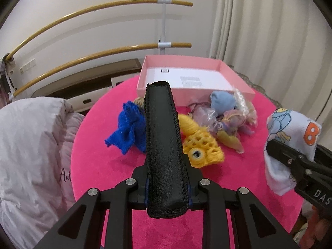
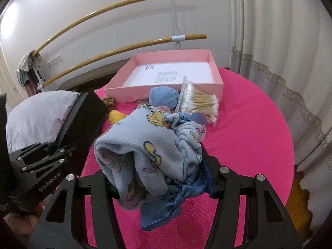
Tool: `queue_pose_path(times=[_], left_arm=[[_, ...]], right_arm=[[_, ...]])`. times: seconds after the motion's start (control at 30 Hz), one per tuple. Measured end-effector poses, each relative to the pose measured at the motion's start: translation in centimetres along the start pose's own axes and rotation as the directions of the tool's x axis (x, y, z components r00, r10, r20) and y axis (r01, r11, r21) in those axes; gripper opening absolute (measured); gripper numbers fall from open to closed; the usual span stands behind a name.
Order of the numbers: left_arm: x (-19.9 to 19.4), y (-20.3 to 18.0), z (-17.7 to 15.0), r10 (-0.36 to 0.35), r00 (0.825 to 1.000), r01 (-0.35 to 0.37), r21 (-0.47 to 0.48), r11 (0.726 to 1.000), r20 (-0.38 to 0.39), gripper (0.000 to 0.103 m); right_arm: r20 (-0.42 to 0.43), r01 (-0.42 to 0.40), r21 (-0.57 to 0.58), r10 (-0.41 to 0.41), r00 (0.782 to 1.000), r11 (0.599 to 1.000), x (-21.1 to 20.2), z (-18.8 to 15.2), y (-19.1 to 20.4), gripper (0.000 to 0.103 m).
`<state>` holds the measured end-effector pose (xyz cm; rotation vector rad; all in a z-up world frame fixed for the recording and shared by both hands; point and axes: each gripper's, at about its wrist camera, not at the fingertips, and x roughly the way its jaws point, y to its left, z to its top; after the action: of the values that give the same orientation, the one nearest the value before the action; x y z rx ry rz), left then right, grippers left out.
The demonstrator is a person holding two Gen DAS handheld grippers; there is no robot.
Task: Organize soft objects
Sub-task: 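Grasp the black pouch with the left tool while the right tool grasps the cloth bundle, then carry both items over the pink box and release them inside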
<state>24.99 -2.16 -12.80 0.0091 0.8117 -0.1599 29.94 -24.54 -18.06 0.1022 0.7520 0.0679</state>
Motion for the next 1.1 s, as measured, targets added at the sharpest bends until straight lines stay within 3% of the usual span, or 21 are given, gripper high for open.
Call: queue_pose_path(times=[0.3, 0.57, 0.8, 1.1], left_arm=[[-2.6, 1.2, 3.2, 0.012, 0.997, -0.012, -0.006, 1.0, 0.072, 0.022], [-2.9, 1.5, 8.5, 0.001, 0.992, 0.0, -0.008, 1.0, 0.129, 0.022], [-0.1, 1.2, 14.2, -0.03, 0.991, 0.032, -0.009, 0.999, 0.133, 0.022], [6.5, 0.0, 20.9, -0.034, 0.996, 0.033, 0.018, 0.999, 0.078, 0.022]], right_arm=[[0.066, 0.0, -0.011, 0.001, 0.998, 1.0, -1.6, 3.0, 0.0, 0.053], [0.141, -0.009, -0.037, 0.015, 0.99, 0.999, -1.7, 8.9, -0.3, 0.054], [0.154, -0.012, -0.043, 0.019, 0.988, 0.999, 1.2, 15.2, -1.2, 0.054], [0.078, 0.004, -0.017, -0.003, 0.997, 1.0, 8.1, 20.9, -3.6, 0.054]])
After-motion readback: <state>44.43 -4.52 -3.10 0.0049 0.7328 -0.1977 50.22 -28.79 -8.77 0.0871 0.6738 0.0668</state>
